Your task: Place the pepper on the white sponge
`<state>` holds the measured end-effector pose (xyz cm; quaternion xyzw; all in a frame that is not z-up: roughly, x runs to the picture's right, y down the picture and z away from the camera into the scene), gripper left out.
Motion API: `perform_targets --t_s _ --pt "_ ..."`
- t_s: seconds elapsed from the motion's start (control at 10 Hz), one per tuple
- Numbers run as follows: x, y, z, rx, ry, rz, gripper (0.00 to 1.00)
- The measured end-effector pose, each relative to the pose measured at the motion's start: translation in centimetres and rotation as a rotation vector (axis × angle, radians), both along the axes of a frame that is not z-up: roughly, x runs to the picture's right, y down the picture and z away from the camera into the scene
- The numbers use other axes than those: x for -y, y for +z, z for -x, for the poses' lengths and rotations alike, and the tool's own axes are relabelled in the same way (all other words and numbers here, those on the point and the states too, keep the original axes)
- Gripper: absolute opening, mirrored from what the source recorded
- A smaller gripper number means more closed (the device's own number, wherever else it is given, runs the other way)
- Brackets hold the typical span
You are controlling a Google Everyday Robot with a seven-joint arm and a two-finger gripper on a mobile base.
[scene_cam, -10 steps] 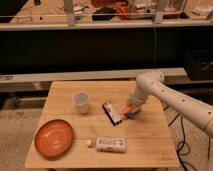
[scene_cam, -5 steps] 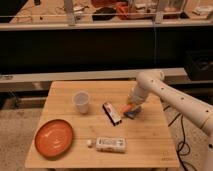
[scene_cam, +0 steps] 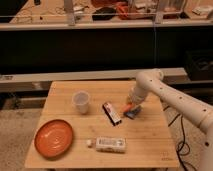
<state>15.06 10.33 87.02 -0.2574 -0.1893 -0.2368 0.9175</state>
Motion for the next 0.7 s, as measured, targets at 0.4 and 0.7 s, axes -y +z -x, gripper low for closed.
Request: perform_targets --t_s 0.4,0.7 --pt "-0.23 0.23 -0.38 0.012 -0.022 0.003 0.75" --pt "-0.46 0.28 -0.74 0.017 -0.033 0.005 0.56"
